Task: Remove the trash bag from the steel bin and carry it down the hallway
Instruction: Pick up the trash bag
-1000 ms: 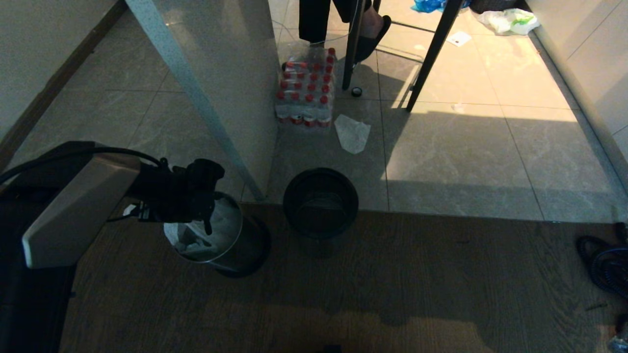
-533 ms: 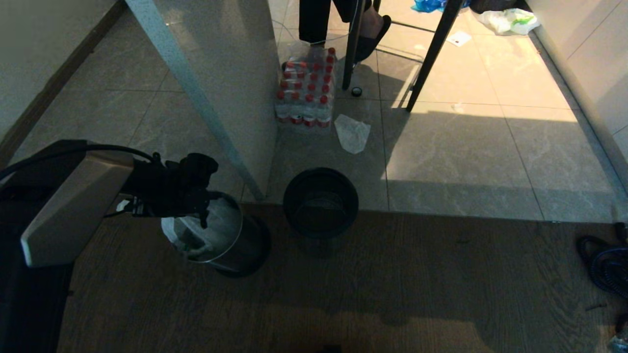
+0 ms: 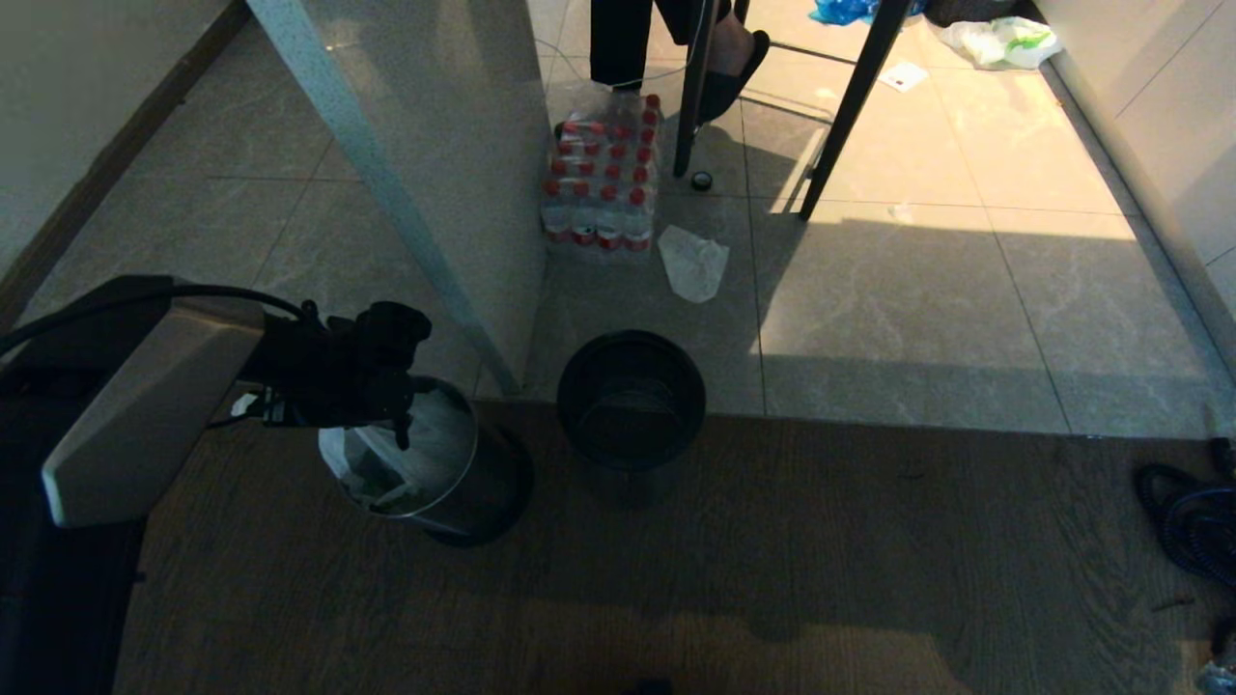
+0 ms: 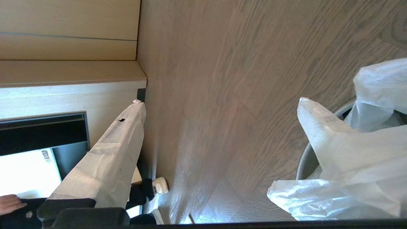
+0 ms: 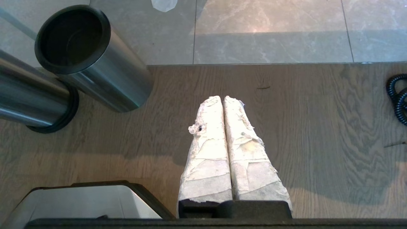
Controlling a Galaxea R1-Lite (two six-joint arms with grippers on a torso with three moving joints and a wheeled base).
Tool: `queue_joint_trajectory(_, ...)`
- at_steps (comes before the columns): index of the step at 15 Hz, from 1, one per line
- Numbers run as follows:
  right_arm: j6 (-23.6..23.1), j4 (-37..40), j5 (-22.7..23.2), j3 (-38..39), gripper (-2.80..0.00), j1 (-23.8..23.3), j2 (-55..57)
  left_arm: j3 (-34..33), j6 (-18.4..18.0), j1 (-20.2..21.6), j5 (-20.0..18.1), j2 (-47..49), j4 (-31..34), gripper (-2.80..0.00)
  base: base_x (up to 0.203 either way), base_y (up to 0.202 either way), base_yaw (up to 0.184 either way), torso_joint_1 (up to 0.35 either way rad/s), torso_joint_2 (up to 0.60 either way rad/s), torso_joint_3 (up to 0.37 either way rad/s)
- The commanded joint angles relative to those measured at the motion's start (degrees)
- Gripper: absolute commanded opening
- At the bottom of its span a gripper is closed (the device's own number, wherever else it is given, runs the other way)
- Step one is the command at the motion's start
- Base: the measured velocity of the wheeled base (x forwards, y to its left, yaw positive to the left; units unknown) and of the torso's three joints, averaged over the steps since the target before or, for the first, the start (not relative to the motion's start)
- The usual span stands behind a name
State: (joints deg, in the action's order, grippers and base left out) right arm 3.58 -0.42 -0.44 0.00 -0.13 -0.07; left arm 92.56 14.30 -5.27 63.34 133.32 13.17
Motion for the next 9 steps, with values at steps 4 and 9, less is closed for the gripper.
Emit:
queue_joint_trajectory(4, 0.0, 0.0, 0.0, 0.0, -2.8, 0.0, 0.0, 0.2, 0.2, 0.0, 0.4, 0.1, 0.1, 0.0, 0.0, 0.0, 0.0, 0.0, 0.0, 0.0)
queue_joint_trajectory(9, 0.0, 0.0, 0.0, 0.0, -2.8, 0.0, 0.0, 0.3, 0.2, 0.0, 0.3, 0.0, 0.1, -2.8, 0.0, 0.0, 0.0, 0.0, 0.0, 0.0)
